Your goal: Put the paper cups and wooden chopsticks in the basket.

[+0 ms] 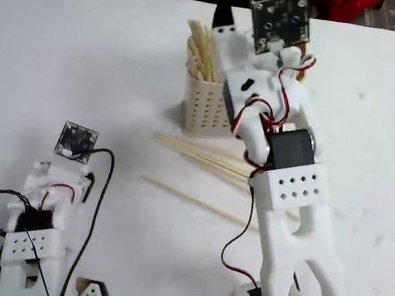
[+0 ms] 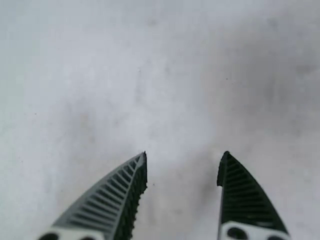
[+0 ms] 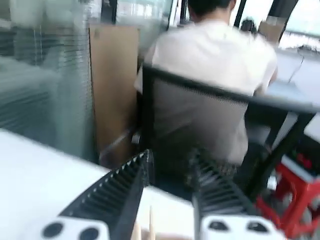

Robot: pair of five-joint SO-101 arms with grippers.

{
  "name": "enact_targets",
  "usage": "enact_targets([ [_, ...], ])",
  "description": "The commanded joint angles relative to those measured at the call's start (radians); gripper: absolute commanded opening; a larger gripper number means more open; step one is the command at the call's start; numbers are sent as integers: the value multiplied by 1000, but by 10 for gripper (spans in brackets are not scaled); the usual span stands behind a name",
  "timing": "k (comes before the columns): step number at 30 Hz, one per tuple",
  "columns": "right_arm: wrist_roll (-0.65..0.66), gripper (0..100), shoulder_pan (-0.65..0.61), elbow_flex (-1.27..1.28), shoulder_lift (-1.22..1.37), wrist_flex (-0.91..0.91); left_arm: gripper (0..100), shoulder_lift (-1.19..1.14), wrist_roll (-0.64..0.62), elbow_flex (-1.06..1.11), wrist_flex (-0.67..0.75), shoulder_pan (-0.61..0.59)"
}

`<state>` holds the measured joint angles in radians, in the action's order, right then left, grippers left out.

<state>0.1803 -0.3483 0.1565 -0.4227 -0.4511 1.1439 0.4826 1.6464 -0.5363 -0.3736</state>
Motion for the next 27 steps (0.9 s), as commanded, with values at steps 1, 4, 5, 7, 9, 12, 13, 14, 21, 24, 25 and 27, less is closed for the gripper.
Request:
enact_targets([
  [1,-11,33,8,-52,-13,-199,234,12,-5,-5,21,-4],
  [4,-11,28,10,-51,-48,-390,234,12,-5,-5,21,-4],
  [5,-8,28,10,-51,-65,-466,234,12,-5,-5,21,-4],
  [7,51,28,2,-51,-88,-631,234,12,-5,-5,21,-4],
  [9,186,28,-35,-46,-97,-763,234,12,-5,-5,21,-4],
  [12,358,29,-102,41,-94,-875,234,12,-5,-5,21,-4],
  [13,376,29,-122,91,-93,-881,234,12,-5,-5,21,-4],
  [14,390,29,-137,147,-94,-878,234,12,-5,-5,21,-4],
  [21,514,173,-234,578,-91,-682,234,12,-5,-5,21,-4],
  [24,526,190,-280,724,-91,-552,234,12,-5,-5,21,-4],
  [25,526,186,-292,758,-90,-518,234,12,-5,-5,21,-4],
  [27,526,183,-308,806,-87,-463,234,12,-5,-5,21,-4],
])
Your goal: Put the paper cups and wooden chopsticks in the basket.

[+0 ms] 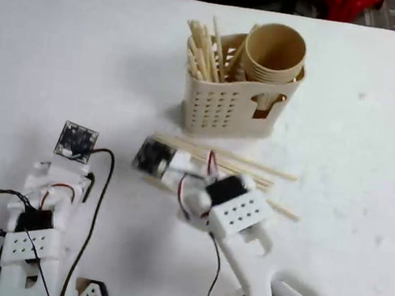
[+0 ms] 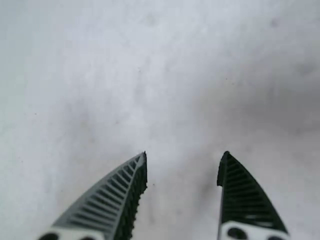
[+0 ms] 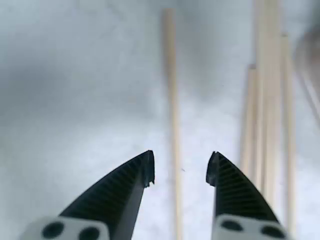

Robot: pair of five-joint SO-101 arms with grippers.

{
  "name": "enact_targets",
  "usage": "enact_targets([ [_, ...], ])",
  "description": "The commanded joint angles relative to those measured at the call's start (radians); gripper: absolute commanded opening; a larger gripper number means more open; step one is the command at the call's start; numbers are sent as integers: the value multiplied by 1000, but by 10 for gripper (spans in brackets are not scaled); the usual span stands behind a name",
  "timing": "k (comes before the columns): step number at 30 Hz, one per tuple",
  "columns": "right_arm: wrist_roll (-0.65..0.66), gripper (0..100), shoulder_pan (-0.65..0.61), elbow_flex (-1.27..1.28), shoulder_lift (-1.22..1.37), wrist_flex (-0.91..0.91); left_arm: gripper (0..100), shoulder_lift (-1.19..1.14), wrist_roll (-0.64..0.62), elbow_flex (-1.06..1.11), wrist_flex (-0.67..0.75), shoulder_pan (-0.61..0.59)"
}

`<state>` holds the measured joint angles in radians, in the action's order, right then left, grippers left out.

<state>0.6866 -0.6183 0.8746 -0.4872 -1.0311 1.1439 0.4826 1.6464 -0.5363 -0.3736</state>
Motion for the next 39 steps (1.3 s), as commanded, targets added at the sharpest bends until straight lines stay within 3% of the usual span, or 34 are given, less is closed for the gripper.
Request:
enact_targets([
  [1,20,183,-39,103,-12,142,234,12,-5,-5,21,-4],
  [11,18,170,42,-37,361,266,234,12,-5,-5,21,-4],
  [17,17,28,67,-106,453,249,234,12,-5,-5,21,-5],
  [23,-61,15,70,-109,334,208,234,12,-5,-5,21,-5],
  [28,-146,15,67,-198,28,53,234,12,-5,-5,21,-5],
  [33,-241,15,67,-466,-239,-48,234,12,-5,-5,21,-5],
  [39,-361,15,68,-862,-200,-61,234,12,-5,-5,21,-4],
])
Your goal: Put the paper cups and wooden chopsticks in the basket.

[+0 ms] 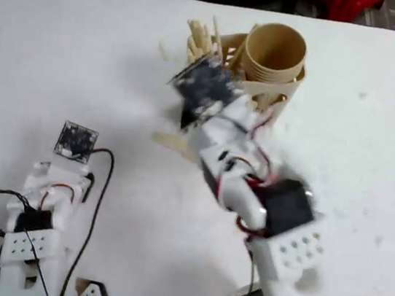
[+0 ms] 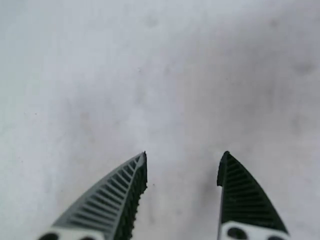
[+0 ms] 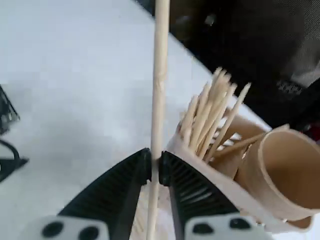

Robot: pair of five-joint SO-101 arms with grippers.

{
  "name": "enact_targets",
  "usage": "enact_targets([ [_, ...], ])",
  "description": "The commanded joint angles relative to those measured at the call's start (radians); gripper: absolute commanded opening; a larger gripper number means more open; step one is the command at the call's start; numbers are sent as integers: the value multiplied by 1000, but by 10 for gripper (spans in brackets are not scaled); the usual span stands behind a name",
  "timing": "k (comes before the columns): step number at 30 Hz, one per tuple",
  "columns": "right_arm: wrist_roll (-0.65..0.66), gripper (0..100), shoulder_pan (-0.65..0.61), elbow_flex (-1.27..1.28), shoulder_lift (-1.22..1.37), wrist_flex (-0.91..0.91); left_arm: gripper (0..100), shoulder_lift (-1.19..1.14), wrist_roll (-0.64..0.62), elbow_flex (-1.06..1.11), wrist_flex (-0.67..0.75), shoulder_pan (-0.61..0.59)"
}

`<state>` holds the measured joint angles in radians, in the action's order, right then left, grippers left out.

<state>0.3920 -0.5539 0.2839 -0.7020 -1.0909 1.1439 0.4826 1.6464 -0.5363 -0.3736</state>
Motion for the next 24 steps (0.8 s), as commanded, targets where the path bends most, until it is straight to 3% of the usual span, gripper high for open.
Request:
enact_targets([
  [1,-75,15,4,-324,45,12,234,12,-5,-5,21,-4],
  [6,-78,15,44,-496,236,189,234,12,-5,-5,21,-4],
  [11,-75,15,131,-511,390,443,234,12,-5,-5,21,-4],
  [15,-77,30,183,-511,476,450,234,12,-5,-5,21,-4],
  [21,-261,176,228,-511,522,395,234,12,-5,-5,21,-4],
  [24,-255,212,226,-511,522,321,234,12,-5,-5,21,-4],
])
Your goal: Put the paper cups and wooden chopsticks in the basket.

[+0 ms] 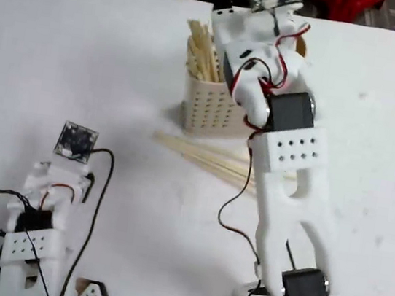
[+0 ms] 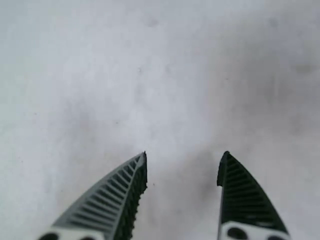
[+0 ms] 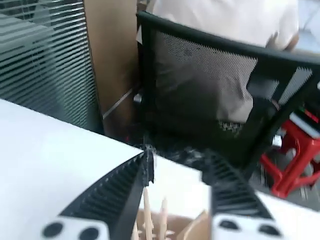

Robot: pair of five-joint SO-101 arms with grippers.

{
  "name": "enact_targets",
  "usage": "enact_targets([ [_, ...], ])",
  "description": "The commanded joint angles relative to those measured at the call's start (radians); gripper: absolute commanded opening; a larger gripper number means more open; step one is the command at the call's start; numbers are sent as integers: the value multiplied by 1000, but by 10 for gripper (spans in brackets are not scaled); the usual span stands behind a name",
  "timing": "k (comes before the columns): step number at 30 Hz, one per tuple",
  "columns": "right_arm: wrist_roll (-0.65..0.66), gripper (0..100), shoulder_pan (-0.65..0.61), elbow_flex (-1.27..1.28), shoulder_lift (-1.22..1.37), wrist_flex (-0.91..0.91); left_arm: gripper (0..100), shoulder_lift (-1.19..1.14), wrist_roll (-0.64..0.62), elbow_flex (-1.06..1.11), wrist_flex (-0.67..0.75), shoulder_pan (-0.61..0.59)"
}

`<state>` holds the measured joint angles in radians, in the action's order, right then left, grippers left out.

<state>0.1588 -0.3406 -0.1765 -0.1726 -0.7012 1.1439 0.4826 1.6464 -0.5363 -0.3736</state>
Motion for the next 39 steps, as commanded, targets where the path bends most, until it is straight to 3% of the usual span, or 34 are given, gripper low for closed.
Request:
enact_targets([
  [1,-12,212,13,-52,-8,-111,234,12,-5,-5,21,-4],
  [9,261,204,47,-5,-84,-730,234,12,-5,-5,21,-4],
  [14,345,37,111,187,-180,-799,234,12,-5,-5,21,-4],
  [21,489,21,171,571,-331,-636,234,12,-5,-5,21,-4],
  [27,600,22,176,913,-234,-266,234,12,-5,-5,21,-4],
  [35,598,20,200,967,87,211,234,12,-5,-5,21,-4],
  [39,595,20,219,967,160,340,234,12,-5,-5,21,-4],
])
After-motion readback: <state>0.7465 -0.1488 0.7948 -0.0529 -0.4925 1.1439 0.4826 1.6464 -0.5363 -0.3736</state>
